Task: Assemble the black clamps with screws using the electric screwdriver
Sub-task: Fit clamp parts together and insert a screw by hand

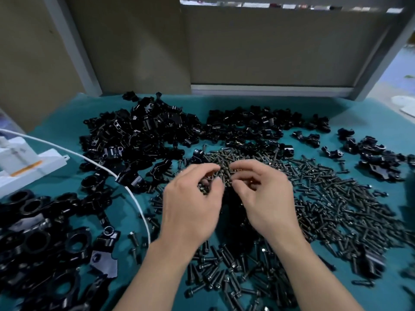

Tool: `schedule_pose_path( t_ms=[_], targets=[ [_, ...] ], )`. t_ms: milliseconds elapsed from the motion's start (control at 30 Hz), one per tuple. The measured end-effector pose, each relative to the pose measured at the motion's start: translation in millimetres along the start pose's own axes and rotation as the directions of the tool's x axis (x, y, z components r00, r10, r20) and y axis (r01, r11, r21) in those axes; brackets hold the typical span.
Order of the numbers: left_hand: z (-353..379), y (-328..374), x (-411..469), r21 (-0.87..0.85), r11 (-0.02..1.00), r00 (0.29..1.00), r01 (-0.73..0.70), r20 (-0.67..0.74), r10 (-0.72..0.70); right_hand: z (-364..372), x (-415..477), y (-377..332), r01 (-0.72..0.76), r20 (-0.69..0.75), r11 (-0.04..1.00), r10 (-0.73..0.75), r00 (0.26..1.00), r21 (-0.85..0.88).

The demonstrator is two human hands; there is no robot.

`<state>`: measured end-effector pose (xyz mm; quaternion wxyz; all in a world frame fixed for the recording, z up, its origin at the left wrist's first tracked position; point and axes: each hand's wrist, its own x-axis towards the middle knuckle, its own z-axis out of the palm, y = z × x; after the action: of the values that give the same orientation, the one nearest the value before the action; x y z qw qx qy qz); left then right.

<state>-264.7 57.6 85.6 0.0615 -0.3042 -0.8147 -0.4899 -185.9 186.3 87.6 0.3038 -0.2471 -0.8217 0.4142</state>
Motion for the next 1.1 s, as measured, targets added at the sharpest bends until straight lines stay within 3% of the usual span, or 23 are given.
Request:
schedule_pose_path(
  t_ms=[100, 167, 233, 367, 467, 633, 733, 800, 900, 967, 1033, 1100],
  targets=[
    [4, 5, 0, -0.137, 0.989, 0.988, 0.046, 0.155, -0.025, -3, 0, 3, -0.030, -0.076, 0.963, 0.052, 0.996, 0.268],
    [6, 6, 3, -0.218, 0.974, 0.980, 0.061, 0.198, -0.017, -2, 2, 3, -0.047, -0.049, 0.876, 0.080, 0.996, 0.480],
    [6, 4, 4, -0.287, 0.957, 0.991, 0.052, 0.135, -0.013, -2, 2, 2, -0.074, 0.006, 0.777, 0.090, 0.996, 0.625],
    [4, -3, 5, -0.108, 0.982, 0.984, -0.154, -0.109, 0.143, -3, 1, 2, -0.125, 0.126, 0.802, 0.062, 0.990, 0.584],
    [3, -5, 6, -0.153, 0.971, 0.976, -0.182, -0.151, 0.159, -1, 0, -1, -0.223, 0.264, 0.731, 0.061, 0.963, 0.645],
    [-3, -3, 6, -0.333, 0.941, 0.998, 0.066, 0.032, -0.059, -2, 4, -1, -0.165, 0.175, 0.726, 0.062, 0.983, 0.667],
    [-10, -4, 11, -0.316, 0.935, 0.983, 0.158, 0.144, -0.118, -6, 7, 0, -0.111, 0.115, 0.675, 0.039, 0.993, 0.729],
    [-14, -3, 14, -0.403, 0.885, 0.948, 0.234, 0.297, -0.116, -9, 9, 0, -0.074, 0.112, 0.655, -0.017, 0.994, 0.752],
    [-17, -1, 14, -0.562, 0.691, 0.826, 0.454, 0.556, -0.090, -13, 10, 0, -0.063, 0.195, 0.658, -0.130, 0.972, 0.751],
    [-18, 0, 12, -0.581, 0.575, 0.757, 0.575, 0.645, -0.106, -13, 10, 0, -0.095, 0.287, 0.686, -0.171, 0.943, 0.721],
    [-19, -2, 13, -0.551, 0.557, 0.728, 0.621, 0.669, -0.150, -12, 9, 0, -0.128, 0.342, 0.720, -0.159, 0.926, 0.682],
    [-20, -4, 16, -0.504, 0.610, 0.737, 0.611, 0.644, -0.206, -10, 9, 0, -0.125, 0.324, 0.778, -0.105, 0.940, 0.616]
  ],
)
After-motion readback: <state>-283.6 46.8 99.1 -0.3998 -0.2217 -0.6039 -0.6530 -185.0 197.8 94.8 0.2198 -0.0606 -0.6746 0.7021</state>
